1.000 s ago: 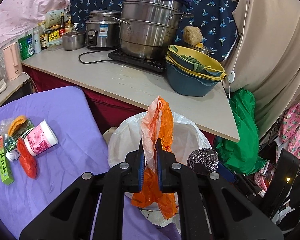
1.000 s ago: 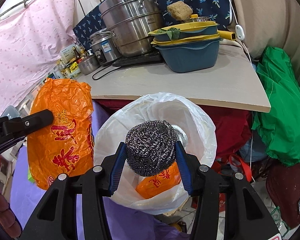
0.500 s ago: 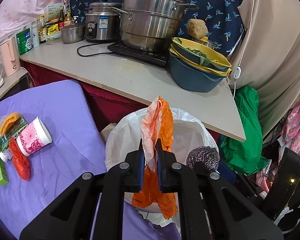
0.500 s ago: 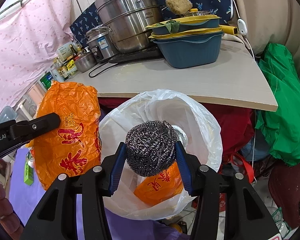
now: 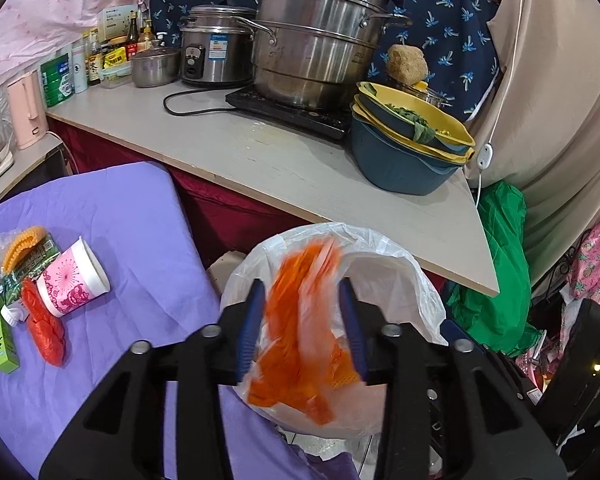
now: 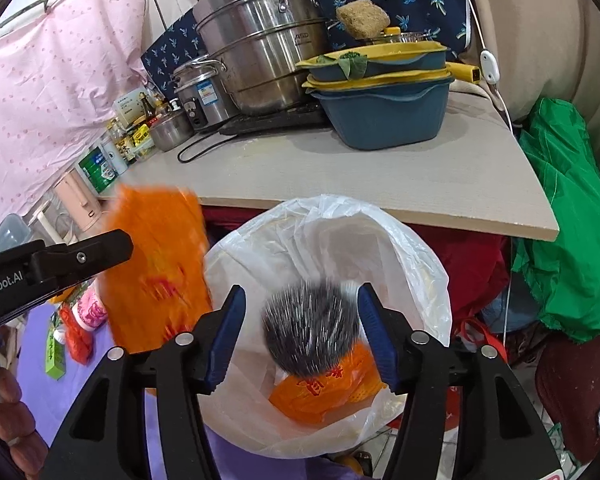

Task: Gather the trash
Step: 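Open the left tool over the bin while the right tool releases the steel wool, then move both tools back over the table toward the green box and red bag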

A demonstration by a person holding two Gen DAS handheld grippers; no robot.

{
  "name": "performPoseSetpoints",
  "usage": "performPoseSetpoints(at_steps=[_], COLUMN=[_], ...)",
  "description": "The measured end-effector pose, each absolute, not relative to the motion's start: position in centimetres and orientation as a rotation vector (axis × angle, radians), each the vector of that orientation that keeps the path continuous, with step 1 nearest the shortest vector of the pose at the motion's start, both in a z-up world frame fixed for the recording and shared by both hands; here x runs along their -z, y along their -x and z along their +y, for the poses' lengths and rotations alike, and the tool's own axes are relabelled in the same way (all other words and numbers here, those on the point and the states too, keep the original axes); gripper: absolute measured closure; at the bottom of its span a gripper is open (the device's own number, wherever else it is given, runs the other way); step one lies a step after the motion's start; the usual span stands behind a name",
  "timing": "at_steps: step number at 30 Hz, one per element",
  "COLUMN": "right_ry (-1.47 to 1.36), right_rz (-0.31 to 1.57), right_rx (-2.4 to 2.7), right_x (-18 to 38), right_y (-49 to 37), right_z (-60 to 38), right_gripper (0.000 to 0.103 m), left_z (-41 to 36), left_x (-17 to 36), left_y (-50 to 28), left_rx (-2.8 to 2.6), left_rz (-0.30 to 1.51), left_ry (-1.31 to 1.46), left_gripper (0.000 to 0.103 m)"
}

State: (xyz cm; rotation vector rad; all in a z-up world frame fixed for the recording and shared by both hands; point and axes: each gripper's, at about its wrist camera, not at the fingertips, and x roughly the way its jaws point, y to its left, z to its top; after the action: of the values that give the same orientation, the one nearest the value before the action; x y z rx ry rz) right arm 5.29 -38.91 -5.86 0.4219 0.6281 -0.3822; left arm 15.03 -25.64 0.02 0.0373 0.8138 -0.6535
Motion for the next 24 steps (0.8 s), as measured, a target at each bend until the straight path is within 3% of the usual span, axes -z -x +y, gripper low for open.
performPoseSetpoints(at_steps=[24], right_ry=[-0.337], right_rz=[0.603], right_rx=[0.267], right_x=[2.0], right_y=[-6.8], right_z=[-29.9], right_gripper=[0.041], left_z=[-14.6], left_x=[-2.7], left_y=[-16.0], left_rx=[0.494], left_rz=[0.761], left_ry=[0.048], left_gripper=[0.044])
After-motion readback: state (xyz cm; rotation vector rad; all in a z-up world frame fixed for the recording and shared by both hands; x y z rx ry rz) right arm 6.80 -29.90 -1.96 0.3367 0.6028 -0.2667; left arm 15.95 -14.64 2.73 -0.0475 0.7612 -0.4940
